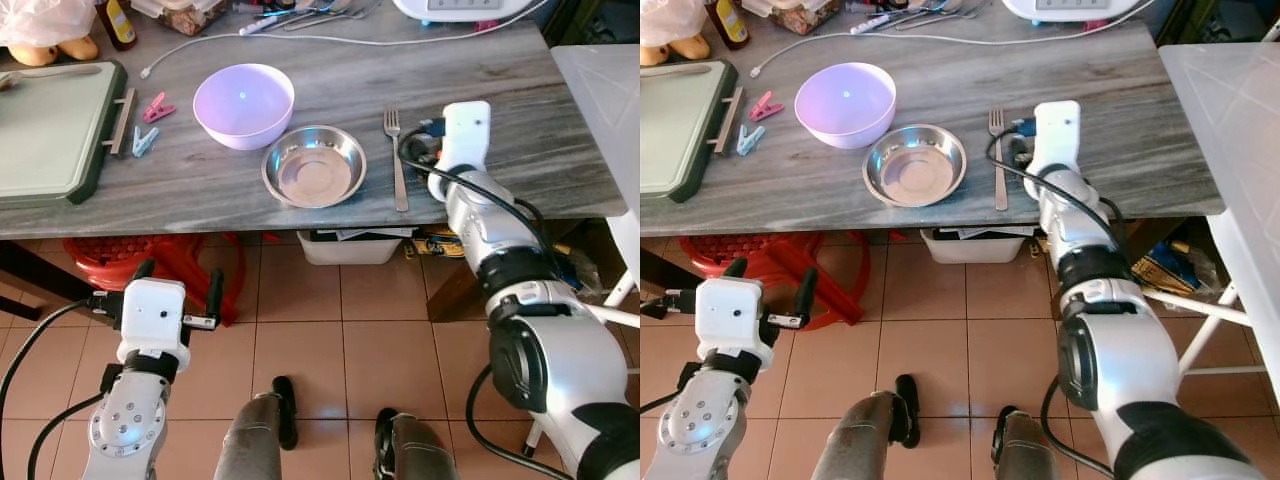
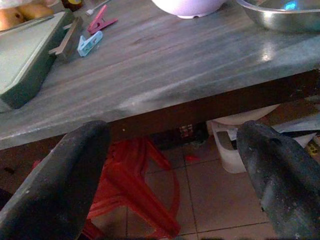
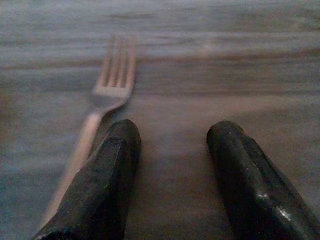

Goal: Setting the table

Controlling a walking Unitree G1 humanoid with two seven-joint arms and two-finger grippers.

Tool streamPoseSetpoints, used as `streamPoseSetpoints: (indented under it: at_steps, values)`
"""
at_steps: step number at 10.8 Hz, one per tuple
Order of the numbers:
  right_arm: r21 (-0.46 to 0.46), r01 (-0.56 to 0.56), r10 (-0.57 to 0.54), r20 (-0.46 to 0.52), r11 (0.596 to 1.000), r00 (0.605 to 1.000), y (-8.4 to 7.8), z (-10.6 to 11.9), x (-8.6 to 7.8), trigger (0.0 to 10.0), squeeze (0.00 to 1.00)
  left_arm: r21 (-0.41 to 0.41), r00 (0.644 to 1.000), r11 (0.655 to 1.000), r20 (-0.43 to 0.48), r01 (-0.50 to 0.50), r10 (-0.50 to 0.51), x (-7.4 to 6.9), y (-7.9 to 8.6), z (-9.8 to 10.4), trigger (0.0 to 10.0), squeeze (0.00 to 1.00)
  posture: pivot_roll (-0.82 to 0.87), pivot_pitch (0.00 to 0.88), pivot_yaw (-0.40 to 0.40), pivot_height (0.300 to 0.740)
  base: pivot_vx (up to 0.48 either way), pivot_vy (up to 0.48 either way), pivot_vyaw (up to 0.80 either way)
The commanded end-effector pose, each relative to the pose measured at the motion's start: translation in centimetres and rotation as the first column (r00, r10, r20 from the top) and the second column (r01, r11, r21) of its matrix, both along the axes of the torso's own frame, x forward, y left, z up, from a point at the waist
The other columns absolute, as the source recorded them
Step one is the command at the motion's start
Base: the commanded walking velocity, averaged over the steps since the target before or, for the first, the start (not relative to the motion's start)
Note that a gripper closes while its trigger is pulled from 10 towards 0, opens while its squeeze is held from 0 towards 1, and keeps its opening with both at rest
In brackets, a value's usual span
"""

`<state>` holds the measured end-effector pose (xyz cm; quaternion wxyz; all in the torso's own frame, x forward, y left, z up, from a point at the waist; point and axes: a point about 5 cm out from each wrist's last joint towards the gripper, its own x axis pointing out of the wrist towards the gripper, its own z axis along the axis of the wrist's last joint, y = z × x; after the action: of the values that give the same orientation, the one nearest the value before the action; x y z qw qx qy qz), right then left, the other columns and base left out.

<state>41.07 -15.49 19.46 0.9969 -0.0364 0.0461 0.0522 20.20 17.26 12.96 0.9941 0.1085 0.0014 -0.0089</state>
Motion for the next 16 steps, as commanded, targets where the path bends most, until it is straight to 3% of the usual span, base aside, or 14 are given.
streamPoseSetpoints:
  at_steps: [1,6,10,13,14,15,16]
  values:
    - [0.011,-0.050,0.050,0.003,0.999,0.999,1.0,0.3,0.2,10.0,0.00,0.009,1.000,1.000,-0.014,-0.002,0.002,-0.4,0.3,0.0,10.0,0.00,0.18,0.307,0.092,0.740,0.000,0.000,0.00]
    - [0.006,-0.080,0.080,0.005,0.997,0.997,1.5,0.3,0.2,10.0,0.00,0.008,1.000,1.000,-0.013,0.001,-0.001,-0.2,0.1,0.1,10.0,0.00,0.17,0.304,0.085,0.740,0.000,0.000,0.00]
    - [0.054,-0.044,0.043,0.017,0.998,0.999,0.9,0.6,0.1,10.0,0.00,0.000,1.000,1.000,-0.006,-0.001,0.001,0.1,-0.2,0.0,10.0,0.00,0.16,0.293,0.074,0.740,0.000,0.000,0.00]
    - [0.140,0.034,-0.051,0.122,0.990,0.991,-1.0,1.1,-1.4,10.0,0.00,-0.021,0.999,0.999,0.031,-0.026,0.027,1.0,-0.4,0.1,10.0,0.00,0.12,0.250,0.048,0.740,0.000,0.000,0.00]
    - [0.105,0.076,-0.095,0.191,0.992,0.977,-1.7,0.7,-2.9,10.0,0.00,-0.023,0.997,0.998,0.041,-0.057,0.058,1.4,-0.4,0.0,10.0,0.00,0.10,0.222,0.039,0.740,0.000,0.000,0.00]
    - [0.093,0.085,-0.104,0.220,0.992,0.970,-1.9,0.2,-3.8,10.0,0.76,-0.027,0.996,0.997,0.047,-0.068,0.070,1.7,-0.4,-0.1,10.0,0.00,0.09,0.205,0.033,0.740,0.000,0.000,0.00]
    - [0.080,0.081,-0.098,0.244,0.994,0.965,-1.6,-1.5,-6.4,10.0,1.00,-0.044,0.994,0.996,0.068,-0.078,0.080,2.1,-0.6,0.0,10.0,0.00,0.07,0.173,0.023,0.740,0.000,0.000,0.00]
